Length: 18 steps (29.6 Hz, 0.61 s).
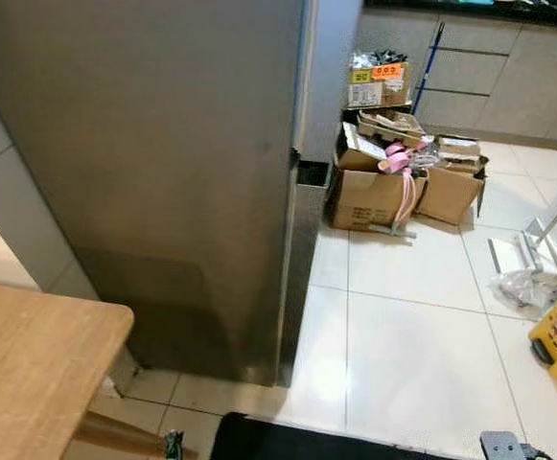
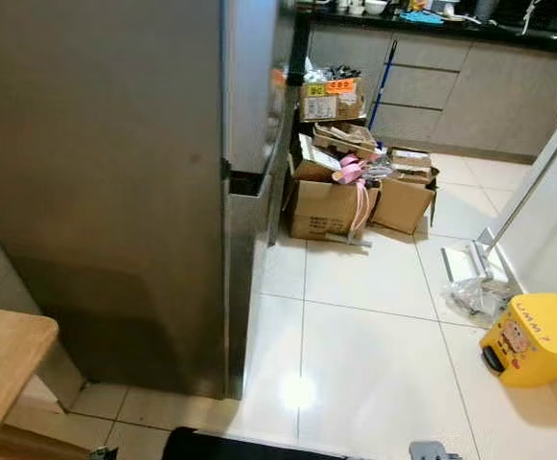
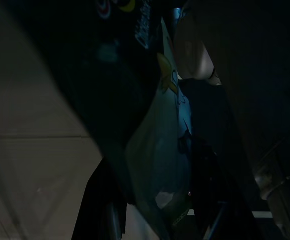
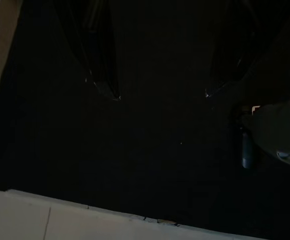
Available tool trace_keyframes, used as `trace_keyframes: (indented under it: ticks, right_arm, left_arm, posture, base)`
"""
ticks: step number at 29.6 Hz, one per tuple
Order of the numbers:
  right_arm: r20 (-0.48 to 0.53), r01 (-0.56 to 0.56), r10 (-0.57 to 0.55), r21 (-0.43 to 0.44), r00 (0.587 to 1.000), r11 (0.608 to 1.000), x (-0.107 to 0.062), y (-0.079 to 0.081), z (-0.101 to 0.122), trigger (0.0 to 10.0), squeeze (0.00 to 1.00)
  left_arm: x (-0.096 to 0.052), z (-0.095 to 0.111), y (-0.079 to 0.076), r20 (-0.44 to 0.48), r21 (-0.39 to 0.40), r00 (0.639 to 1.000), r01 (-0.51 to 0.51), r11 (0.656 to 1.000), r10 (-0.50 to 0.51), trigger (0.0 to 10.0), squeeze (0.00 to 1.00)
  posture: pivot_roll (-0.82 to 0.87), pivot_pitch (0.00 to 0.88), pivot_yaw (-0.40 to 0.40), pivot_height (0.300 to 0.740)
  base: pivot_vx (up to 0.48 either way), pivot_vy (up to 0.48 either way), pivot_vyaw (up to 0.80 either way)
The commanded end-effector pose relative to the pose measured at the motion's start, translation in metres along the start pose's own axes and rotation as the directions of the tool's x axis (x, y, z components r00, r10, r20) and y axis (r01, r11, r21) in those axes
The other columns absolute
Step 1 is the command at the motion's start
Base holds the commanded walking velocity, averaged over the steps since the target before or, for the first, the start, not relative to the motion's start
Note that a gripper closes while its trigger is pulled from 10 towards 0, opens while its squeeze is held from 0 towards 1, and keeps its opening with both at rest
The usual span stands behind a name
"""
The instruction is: Restocking fridge
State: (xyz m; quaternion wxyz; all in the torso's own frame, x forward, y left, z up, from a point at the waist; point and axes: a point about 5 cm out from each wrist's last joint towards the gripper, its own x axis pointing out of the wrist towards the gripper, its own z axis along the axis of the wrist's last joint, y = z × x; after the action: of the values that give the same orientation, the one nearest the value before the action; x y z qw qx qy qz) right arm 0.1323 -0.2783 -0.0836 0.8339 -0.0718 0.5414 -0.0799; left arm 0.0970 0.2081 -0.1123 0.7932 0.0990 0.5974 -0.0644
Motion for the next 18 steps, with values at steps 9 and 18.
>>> trace_keyframes:
  ticks: [9,18]
  right_arm:
    - [0.005,0.013,-0.013,-0.021,1.0,1.0,0.0001,-0.0023,0.0044,10.0,0.0]
    - [0.01,-0.034,0.034,-0.018,0.999,0.999,0.0007,0.0034,0.0065,10.0,0.0]
  left_arm:
    - [0.0029,0.0428,-0.0208,0.133,0.019,0.988,0.074,0.997,-0.076,10.0,0.0]
    - [0.003,0.0406,-0.0197,0.124,0.021,0.99,0.07,0.997,-0.072,10.0,0.0]
  posture:
    - [-0.08,0.0,-0.047,0.74]
    - [-0.08,0.0,-0.04,0.74]
  base:
    - [0.0,-0.465,0.0]
    - [0.0,-0.465,0.7]
